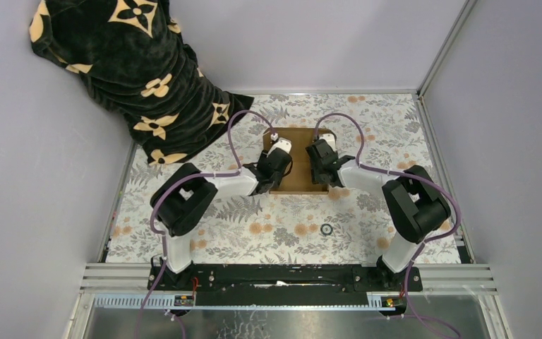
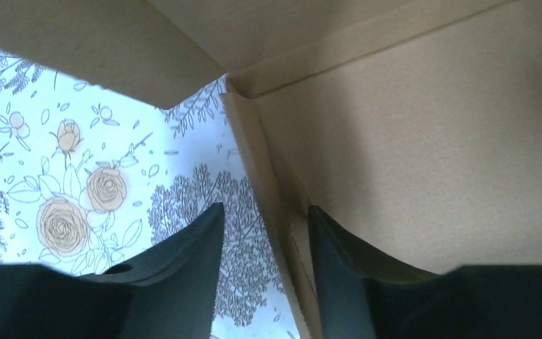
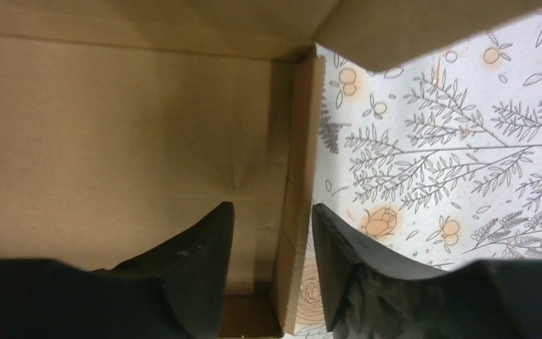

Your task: Fold the paper box

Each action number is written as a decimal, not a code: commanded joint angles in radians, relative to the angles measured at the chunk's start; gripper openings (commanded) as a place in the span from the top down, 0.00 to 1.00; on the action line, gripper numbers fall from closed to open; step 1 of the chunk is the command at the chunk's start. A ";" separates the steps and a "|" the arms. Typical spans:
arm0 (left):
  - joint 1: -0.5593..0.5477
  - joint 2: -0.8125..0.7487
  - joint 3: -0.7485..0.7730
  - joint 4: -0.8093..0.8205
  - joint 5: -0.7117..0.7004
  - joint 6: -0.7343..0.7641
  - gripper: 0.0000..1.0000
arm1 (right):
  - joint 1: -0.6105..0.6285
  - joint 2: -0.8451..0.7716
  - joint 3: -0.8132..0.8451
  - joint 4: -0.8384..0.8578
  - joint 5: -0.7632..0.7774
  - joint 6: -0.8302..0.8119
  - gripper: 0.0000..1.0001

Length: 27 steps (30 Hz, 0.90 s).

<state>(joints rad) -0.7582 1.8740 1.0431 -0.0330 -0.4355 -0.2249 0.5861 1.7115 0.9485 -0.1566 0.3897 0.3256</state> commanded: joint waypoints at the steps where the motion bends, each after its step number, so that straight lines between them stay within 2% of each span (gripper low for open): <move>1: 0.025 0.046 0.095 -0.061 -0.019 0.023 0.43 | -0.025 -0.014 0.092 -0.009 -0.055 -0.035 0.41; 4: 0.033 0.023 0.111 -0.073 -0.017 0.025 0.38 | -0.027 -0.072 0.107 -0.017 -0.069 -0.052 0.33; 9: 0.034 -0.061 0.082 -0.070 -0.014 0.026 0.32 | -0.027 -0.191 0.096 -0.033 -0.105 -0.063 0.27; 21: 0.035 -0.369 -0.062 -0.099 0.045 -0.049 0.29 | -0.027 -0.420 -0.042 -0.231 -0.256 0.003 0.24; 27: 0.034 -0.540 -0.122 -0.167 0.056 -0.092 0.25 | -0.015 -0.531 -0.189 -0.303 -0.315 0.078 0.18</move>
<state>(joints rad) -0.7300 1.4227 0.9543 -0.1471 -0.3988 -0.2714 0.5625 1.2568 0.8318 -0.3725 0.1303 0.3389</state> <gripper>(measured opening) 0.723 0.810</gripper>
